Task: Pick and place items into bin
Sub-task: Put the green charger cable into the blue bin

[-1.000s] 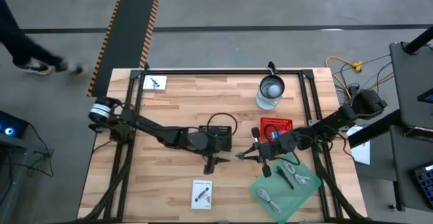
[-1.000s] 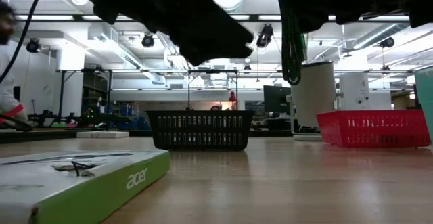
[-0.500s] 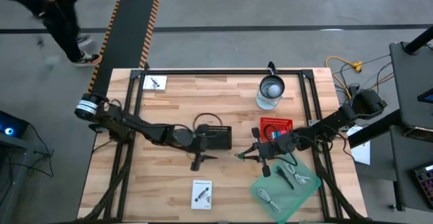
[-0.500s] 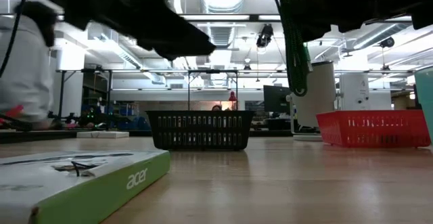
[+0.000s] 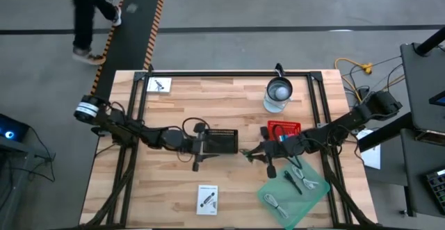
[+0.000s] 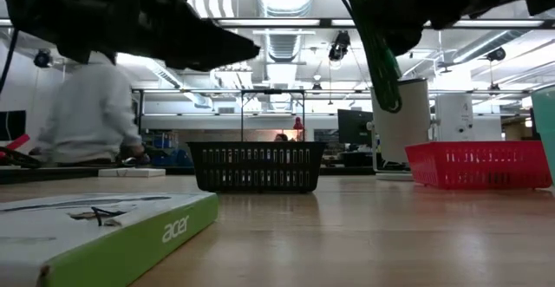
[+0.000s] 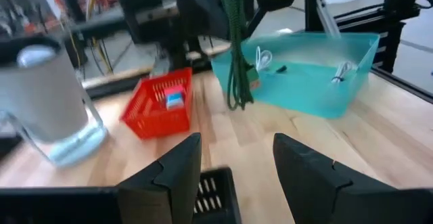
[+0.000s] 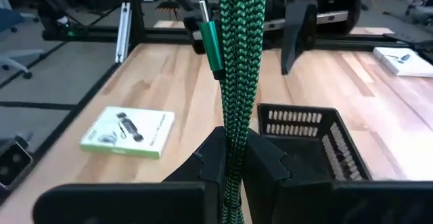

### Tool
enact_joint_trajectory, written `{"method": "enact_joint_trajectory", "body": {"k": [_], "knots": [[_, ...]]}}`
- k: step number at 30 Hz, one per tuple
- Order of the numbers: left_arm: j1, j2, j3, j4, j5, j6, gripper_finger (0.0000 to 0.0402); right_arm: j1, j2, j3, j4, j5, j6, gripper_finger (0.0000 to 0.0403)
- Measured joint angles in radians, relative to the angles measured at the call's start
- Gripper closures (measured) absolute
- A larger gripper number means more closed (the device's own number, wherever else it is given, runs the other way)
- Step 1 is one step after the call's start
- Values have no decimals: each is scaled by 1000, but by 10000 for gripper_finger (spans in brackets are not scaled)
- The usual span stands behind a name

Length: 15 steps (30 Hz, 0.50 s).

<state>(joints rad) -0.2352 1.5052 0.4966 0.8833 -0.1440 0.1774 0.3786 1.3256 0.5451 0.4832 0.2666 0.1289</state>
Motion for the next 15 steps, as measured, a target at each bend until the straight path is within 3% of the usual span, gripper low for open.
{"method": "enact_joint_trajectory", "body": {"k": [15], "knots": [[0,-16,22,6,-4,44,233,1,-30,86,-238,-1,172,377]]}}
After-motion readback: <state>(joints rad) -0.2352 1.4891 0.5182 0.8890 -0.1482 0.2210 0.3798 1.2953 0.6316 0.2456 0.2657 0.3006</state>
